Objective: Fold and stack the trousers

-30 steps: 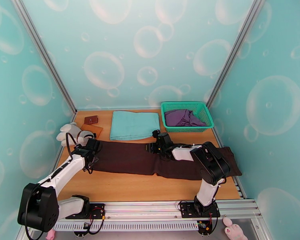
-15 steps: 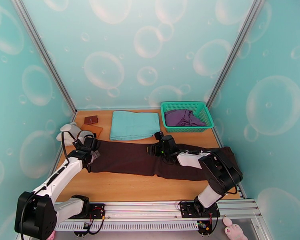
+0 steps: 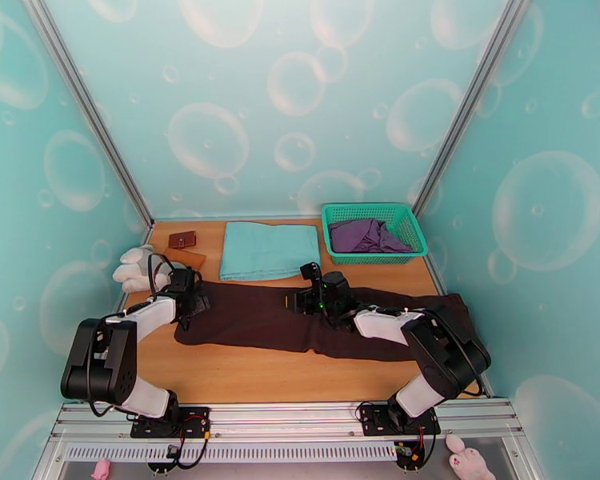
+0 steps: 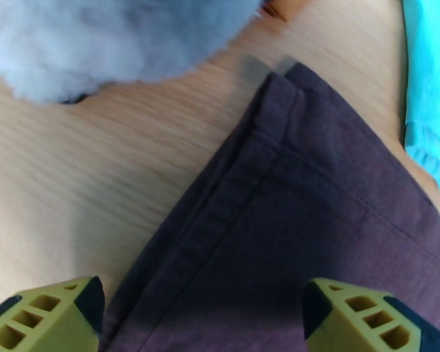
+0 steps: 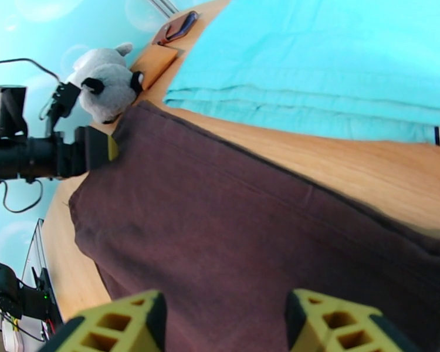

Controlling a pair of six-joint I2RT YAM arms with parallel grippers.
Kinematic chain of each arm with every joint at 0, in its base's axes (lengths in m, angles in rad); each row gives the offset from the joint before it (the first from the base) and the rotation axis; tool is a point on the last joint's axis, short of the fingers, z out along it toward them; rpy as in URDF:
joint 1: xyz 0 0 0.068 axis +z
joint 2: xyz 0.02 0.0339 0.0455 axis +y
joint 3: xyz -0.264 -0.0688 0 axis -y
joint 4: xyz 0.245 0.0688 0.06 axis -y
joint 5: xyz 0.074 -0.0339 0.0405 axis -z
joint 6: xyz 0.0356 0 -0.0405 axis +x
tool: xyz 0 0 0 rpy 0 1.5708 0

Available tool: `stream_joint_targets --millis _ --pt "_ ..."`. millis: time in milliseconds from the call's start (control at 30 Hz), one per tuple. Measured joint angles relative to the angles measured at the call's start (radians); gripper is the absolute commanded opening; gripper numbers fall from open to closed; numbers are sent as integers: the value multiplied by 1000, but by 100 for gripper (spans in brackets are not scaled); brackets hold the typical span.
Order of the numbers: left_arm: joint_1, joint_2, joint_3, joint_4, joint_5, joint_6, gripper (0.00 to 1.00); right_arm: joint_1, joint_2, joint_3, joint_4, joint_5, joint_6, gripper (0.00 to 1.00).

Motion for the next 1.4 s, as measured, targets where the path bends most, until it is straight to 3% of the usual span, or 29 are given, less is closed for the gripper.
stream_joint_targets --millis 100,167,233,300,500,667,833,1067,1267,1400 --pt "13 11 8 -3 -2 11 38 -6 -3 -3 10 -17 0 58" --pt "24 19 16 0 8 11 27 -18 -8 -16 28 -33 1 58" --pt "25 27 24 8 31 17 9 -37 -18 -39 56 -56 5 58" --pt "23 29 30 11 57 18 0 -56 -26 -62 84 -72 13 58" --pt "0 -27 35 -64 59 -3 0 -91 -66 -98 121 -83 24 58" --pt "-69 -218 116 -276 -88 -71 0 -90 -124 -108 117 -33 25 59" --pt "-61 -336 290 -463 -248 -108 0 -119 -180 -121 71 80 51 62" --pt "36 -370 343 -651 -396 -107 0 -148 -192 -132 33 124 81 62" --pt "177 -390 361 -695 -497 -33 0 -121 -192 -132 37 81 91 62" --pt "221 -389 404 -692 -536 19 0 -77 -192 -88 -29 72 91 64"
